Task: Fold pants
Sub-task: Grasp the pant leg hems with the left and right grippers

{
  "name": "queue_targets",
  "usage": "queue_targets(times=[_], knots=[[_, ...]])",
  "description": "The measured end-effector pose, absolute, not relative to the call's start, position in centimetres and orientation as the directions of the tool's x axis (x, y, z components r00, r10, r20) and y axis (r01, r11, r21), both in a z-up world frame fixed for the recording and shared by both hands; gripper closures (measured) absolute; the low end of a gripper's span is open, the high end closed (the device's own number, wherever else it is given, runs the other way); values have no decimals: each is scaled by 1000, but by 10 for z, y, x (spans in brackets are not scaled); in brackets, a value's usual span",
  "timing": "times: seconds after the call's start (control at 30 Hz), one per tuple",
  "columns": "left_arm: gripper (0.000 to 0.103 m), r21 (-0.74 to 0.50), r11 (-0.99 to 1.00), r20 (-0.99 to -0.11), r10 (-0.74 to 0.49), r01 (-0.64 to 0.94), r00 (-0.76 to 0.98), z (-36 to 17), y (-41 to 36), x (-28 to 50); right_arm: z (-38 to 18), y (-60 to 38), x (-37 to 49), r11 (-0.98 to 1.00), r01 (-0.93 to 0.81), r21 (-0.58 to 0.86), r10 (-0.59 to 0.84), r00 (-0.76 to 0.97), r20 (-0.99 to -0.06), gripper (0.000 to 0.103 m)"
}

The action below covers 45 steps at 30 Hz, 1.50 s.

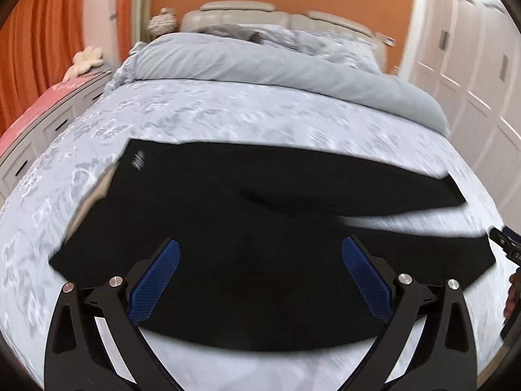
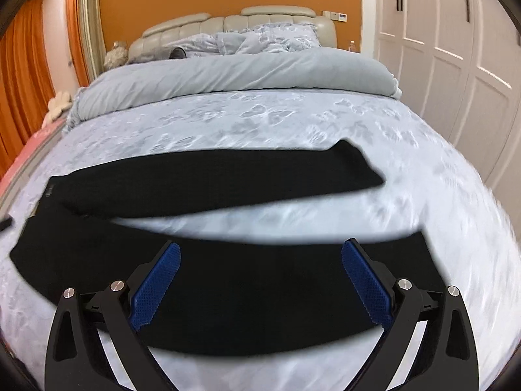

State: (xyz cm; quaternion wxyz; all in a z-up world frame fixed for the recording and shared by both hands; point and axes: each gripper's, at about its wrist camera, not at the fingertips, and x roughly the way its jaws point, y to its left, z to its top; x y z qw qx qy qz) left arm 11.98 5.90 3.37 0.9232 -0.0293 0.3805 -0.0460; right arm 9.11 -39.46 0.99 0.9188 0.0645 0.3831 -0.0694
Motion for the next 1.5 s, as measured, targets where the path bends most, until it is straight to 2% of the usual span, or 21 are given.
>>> queue_targets(times=[0.13, 0.27, 0.4, 0.63, 0.7, 0.73, 0.77, 0.8, 0.83, 0.87, 0.9, 0.93, 0.97, 1.0, 1.13, 1.33, 1.5], knots=[[5, -3, 998, -712, 36, -55, 701, 32, 104, 206, -10, -470, 169, 968, 249, 32, -138, 633, -762, 5], [5, 43, 994, -736, 97, -97, 670, 15, 135, 277, -32, -519, 228, 950, 309, 36, -169, 610, -774, 5], [5, 39, 989, -789, 116, -140, 603, -18, 164, 341, -61, -548, 278, 935, 354, 18, -198, 564, -802, 5], [5, 8, 965, -854, 143, -262, 500, -70, 213, 400, -98, -562, 322, 935, 353, 6, -188, 510, -839, 5], [5, -18, 956, -867, 130, -292, 481, -83, 226, 407, -103, -559, 327, 938, 345, 14, -176, 512, -841, 12], [6, -29, 954, -870, 122, -298, 478, -86, 230, 408, -107, -556, 329, 944, 328, 26, -156, 517, -841, 20], [6, -43, 954, -867, 112, -297, 485, -89, 233, 408, -109, -554, 332, 949, 315, 32, -142, 514, -846, 34], [9, -41, 956, -862, 114, -292, 494, -89, 232, 408, -109, -550, 331, 951, 308, 25, -146, 519, -842, 41], [22, -32, 958, -857, 120, -284, 501, -88, 232, 408, -107, -549, 330, 953, 301, 25, -146, 532, -834, 51], [32, -20, 961, -855, 126, -275, 503, -87, 233, 409, -106, -548, 329, 954, 297, 32, -139, 537, -832, 78], [54, -14, 963, -854, 129, -269, 504, -86, 233, 408, -104, -548, 328, 952, 302, 45, -132, 540, -832, 91], [77, -54, 968, -857, 81, -246, 508, -84, 234, 410, -100, -549, 325, 950, 302, 79, -108, 553, -826, 91], [84, -114, 969, -861, 14, -220, 509, -82, 235, 410, -95, -548, 319, 950, 300, 84, -107, 567, -816, 92], [89, -123, 967, -857, 11, -224, 515, -79, 235, 409, -92, -547, 317, 951, 296, 85, -106, 576, -811, 92], [93, -95, 977, -827, 30, -192, 562, -55, 224, 393, -65, -545, 294, 951, 286, 114, -99, 636, -765, 93], [93, -208, 966, -757, -59, -154, 651, -2, 233, 340, -14, -536, 238, 961, 232, 153, -70, 736, -673, 93], [93, -254, 964, -704, -127, -81, 699, 39, 247, 258, 24, -523, 170, 974, 162, 160, -37, 805, -593, 93]])
